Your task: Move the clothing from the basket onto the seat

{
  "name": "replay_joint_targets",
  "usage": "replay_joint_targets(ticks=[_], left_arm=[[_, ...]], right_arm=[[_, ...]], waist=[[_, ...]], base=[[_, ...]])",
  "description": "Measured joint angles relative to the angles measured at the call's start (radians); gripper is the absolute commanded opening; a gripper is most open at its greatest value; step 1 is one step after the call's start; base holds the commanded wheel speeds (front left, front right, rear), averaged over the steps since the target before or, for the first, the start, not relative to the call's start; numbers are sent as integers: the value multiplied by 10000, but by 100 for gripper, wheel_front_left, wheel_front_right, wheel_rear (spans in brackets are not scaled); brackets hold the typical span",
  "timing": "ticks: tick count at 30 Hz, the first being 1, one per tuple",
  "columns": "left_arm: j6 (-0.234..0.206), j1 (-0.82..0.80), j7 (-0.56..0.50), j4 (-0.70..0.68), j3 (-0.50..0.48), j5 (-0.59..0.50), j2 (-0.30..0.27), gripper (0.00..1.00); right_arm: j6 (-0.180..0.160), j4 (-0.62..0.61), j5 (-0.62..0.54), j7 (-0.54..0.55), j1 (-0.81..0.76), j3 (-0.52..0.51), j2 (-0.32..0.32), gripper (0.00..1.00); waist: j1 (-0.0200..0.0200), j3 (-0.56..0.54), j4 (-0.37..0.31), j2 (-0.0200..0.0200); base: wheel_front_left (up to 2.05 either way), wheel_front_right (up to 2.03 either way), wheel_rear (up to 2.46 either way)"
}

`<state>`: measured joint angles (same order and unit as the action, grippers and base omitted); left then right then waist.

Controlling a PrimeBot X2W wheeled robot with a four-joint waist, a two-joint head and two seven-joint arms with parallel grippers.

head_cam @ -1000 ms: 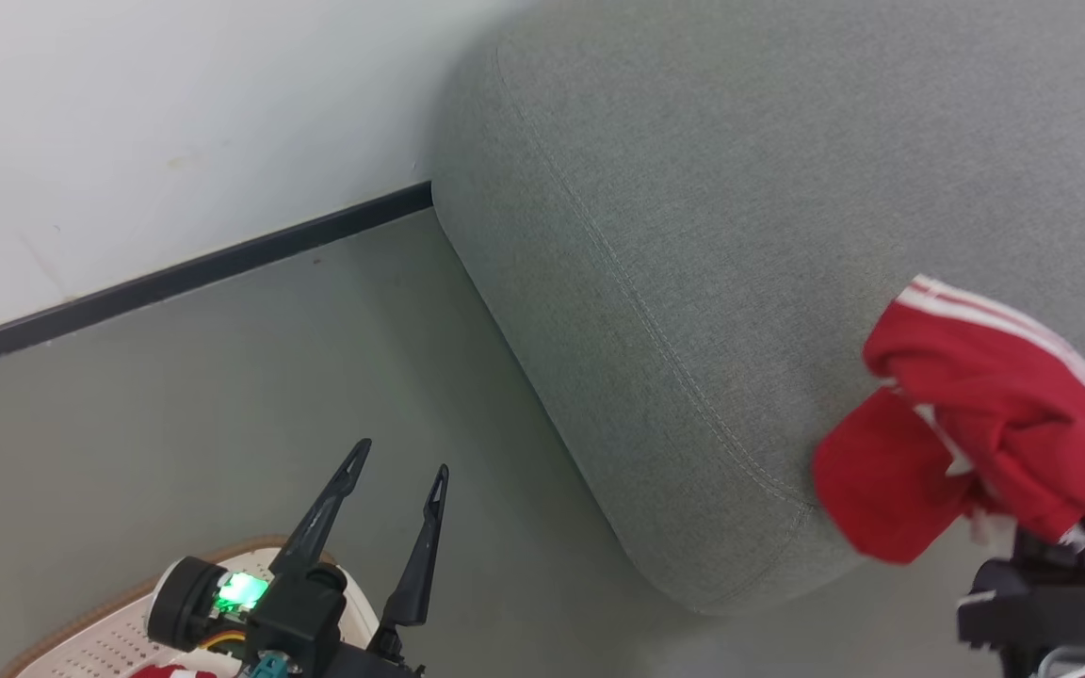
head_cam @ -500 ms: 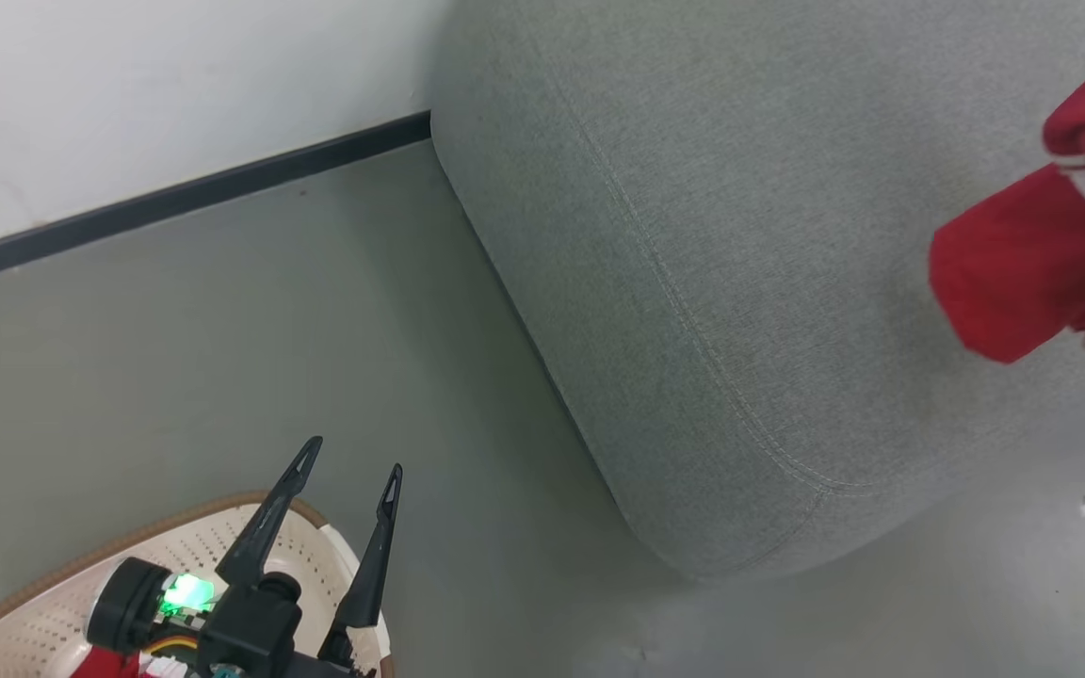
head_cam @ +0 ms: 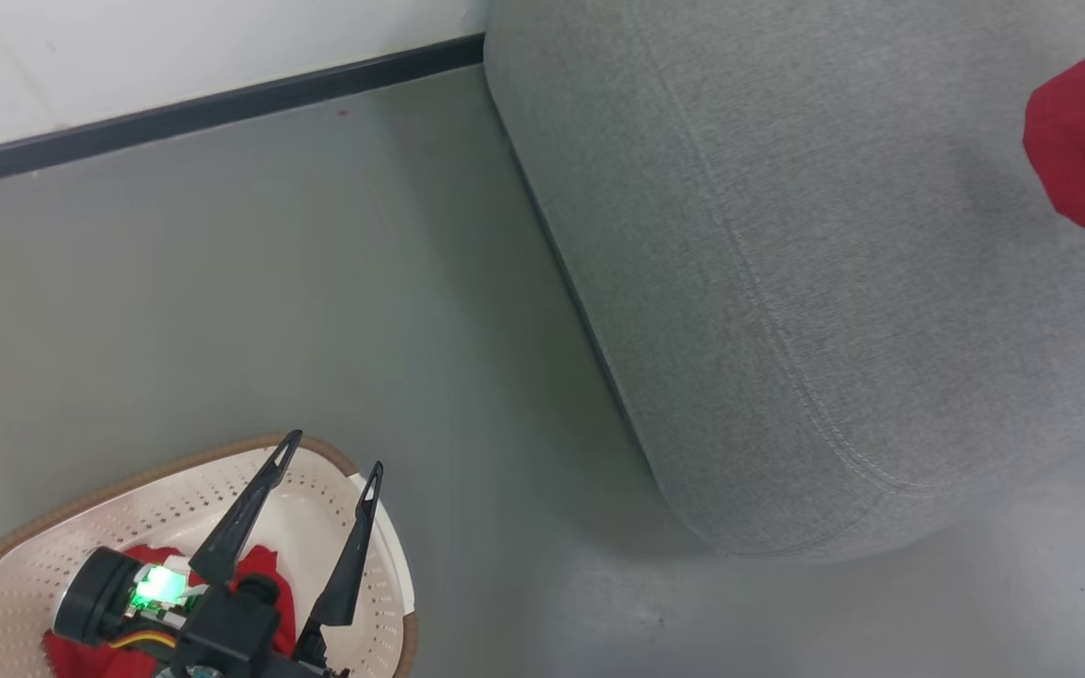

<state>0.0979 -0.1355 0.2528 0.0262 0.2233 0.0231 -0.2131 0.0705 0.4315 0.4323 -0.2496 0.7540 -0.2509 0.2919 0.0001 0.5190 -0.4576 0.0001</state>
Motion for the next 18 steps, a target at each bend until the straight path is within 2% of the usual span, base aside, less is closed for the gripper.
replay_joint_targets(ticks=[12,18], left_arm=[[6,-10,0,-153,-104,2,-119,100],[54,-19,0,-194,-161,2,-253,100]], right_arm=[[88,2527,-75,-71,716,-36,305,0],[73,3524,209,-71,1552,-472,378,0]], waist=[[-1,525,581,0],[-1,819,725,0]], base=[[0,0,0],[0,0,0]])
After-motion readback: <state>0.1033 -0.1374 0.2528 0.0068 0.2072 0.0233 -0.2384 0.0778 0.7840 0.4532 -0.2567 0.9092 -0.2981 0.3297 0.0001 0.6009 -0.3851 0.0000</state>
